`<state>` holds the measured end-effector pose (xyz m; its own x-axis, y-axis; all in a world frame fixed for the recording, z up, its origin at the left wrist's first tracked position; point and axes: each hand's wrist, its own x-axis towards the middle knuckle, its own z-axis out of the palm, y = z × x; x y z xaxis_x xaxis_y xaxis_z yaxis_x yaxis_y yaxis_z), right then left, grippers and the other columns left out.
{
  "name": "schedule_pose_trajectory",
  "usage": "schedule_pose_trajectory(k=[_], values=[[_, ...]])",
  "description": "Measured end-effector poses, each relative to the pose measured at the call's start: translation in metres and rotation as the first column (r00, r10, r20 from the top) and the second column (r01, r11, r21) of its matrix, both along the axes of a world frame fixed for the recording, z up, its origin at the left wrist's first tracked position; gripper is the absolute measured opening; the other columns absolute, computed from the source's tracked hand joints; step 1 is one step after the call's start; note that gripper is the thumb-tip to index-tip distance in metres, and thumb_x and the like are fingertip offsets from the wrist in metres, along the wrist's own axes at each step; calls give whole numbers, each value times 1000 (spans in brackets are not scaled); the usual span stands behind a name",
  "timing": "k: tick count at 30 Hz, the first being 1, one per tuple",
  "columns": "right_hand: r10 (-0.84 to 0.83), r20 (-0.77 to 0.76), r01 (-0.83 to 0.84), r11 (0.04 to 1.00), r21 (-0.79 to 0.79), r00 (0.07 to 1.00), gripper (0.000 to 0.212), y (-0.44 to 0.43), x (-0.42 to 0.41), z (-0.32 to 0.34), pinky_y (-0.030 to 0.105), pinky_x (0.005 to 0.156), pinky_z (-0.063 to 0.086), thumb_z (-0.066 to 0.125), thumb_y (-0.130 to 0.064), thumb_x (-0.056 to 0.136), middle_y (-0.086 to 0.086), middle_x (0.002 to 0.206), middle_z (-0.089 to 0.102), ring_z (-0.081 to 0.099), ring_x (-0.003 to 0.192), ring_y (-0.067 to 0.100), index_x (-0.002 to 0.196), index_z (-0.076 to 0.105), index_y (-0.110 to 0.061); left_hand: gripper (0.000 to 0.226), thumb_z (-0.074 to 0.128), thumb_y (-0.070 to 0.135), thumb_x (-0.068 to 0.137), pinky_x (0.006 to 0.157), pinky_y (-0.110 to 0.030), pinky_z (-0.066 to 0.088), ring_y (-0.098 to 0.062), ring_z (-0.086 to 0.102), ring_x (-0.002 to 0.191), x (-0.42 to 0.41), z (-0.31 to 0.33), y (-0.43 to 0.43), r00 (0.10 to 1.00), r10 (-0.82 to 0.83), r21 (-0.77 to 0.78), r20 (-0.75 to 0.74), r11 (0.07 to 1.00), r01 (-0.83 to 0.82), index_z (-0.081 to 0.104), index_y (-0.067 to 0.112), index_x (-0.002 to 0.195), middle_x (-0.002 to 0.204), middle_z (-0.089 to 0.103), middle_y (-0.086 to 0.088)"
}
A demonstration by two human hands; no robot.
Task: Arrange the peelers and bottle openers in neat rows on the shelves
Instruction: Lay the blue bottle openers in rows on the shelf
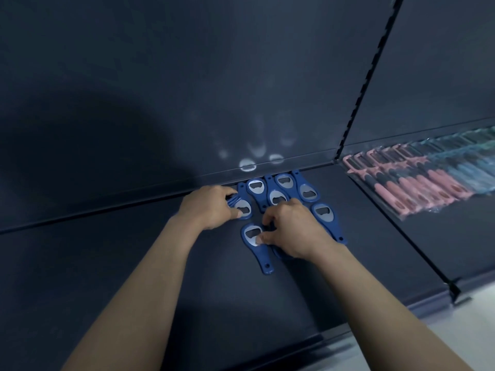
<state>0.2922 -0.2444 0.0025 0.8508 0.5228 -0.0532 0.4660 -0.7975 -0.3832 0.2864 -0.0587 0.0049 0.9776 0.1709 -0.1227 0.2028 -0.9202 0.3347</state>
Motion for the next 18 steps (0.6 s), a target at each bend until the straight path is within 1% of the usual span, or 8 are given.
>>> schedule_pose_trajectory(k=[3,7,9,11,14,18], values=[[-11,-13,11,999,34,1000,36,-2,1,-1,23,77,33,74,-40,75,-1,90,54,42,103,19,102,63,-18,64,67,54,75,83,-30,39,-22,50,120,1,0,-2,1000,-8,5,-3,1000,8,45,41,133,134,53,2],[-50,-61,56,994,98,997,27,-8,7,3,26,74,38,73,-32,78,-3,82,54,43,95,16,98,63,-19,62,68,55,73,81,-30,39,-20,52,116,0,-1,-1,1000,-13,-17,-1,1000,13,47,41,130,132,54,5],[-73,-77,83,989,124,994,17,-10,10,4,26,71,39,71,-28,79,-1,80,57,46,94,17,91,62,-21,62,69,55,73,80,-29,40,-20,53,115,0,0,-2,1000,-9,-11,2,1000,9,48,41,129,131,55,5],[-96,-88,108,984,140,992,12,-10,12,4,26,70,39,69,-27,80,2,84,60,49,95,18,84,59,-25,61,69,55,73,79,-29,39,-21,53,115,1,0,-4,1000,-2,1,10,1000,2,49,41,129,130,56,4],[-116,-68,125,982,140,991,8,-10,12,2,26,71,37,67,-25,82,3,88,61,46,95,16,87,61,-24,61,68,55,73,78,-27,37,-22,53,115,2,1,-5,1000,5,-2,8,1000,-5,49,41,129,131,55,3],[-147,-81,159,974,160,986,6,-12,11,4,26,69,43,64,-21,84,1,87,63,55,89,17,89,65,-19,63,67,56,74,82,-28,38,-22,51,118,1,1,-5,1000,-1,-2,-3,1000,1,46,42,132,134,53,3]])
